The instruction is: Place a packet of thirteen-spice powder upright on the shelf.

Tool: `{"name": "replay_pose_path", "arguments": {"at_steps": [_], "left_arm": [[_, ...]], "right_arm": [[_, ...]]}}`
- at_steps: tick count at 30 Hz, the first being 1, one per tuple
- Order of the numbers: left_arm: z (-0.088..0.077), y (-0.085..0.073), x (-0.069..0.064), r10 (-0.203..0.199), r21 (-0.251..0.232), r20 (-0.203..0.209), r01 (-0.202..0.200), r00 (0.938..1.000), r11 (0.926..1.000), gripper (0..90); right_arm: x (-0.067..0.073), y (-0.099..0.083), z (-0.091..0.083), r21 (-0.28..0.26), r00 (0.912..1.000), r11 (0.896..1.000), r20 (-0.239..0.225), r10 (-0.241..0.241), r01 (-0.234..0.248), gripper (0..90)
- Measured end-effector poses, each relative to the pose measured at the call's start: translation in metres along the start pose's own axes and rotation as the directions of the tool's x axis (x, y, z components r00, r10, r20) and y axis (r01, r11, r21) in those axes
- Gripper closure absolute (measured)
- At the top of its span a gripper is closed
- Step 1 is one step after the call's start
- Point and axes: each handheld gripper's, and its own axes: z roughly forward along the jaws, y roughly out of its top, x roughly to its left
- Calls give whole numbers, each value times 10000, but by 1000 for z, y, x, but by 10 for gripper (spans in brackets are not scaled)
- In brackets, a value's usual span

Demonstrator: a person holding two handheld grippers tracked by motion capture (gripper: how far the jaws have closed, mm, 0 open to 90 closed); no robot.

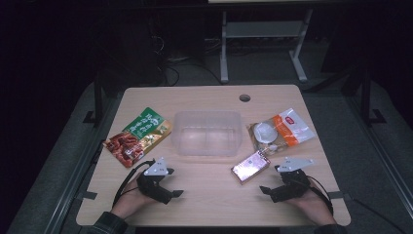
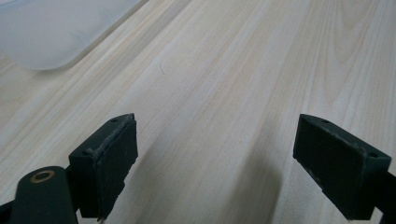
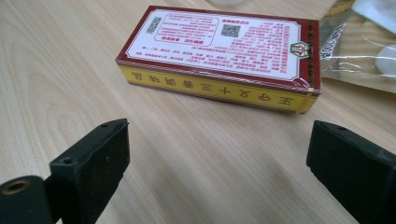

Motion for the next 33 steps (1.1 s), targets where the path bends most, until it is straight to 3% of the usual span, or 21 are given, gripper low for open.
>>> {"name": "replay_pose_path", "arguments": {"at_steps": [2,14,17,18,23,26,29,33], "left_arm": [[-2,1,2,-207,-3,129,207,9997,9998,132],[-5,3,-4,-52,296,234,45,9997,9996,128],[-7,3,-4,51,289,183,-57,9998,9996,124],[-9,1,-5,69,334,154,-74,9999,9994,122],[-12,2,-5,-47,114,154,46,9999,9999,132],[-13,3,-3,-51,85,85,50,10000,10000,139],[-14,2,-4,-96,167,55,95,9999,9998,141],[-17,1,-2,19,183,-55,-18,10000,9998,143]], "right_arm": [[-1,0,-2,-79,10000,9999,46,65,-65,67],[-12,12,-13,-571,9990,9977,218,387,-374,244],[-14,15,-15,-600,9980,9970,368,517,-494,324],[-15,19,-17,-664,9975,9967,506,491,-457,391],[-14,22,-18,-825,9976,9955,466,505,-465,491],[-14,23,-19,-922,9969,9949,628,476,-417,653],[-18,29,-21,-1194,9968,9912,490,629,-567,785],[-23,36,-18,-1234,9979,9916,472,449,-388,895]]}}
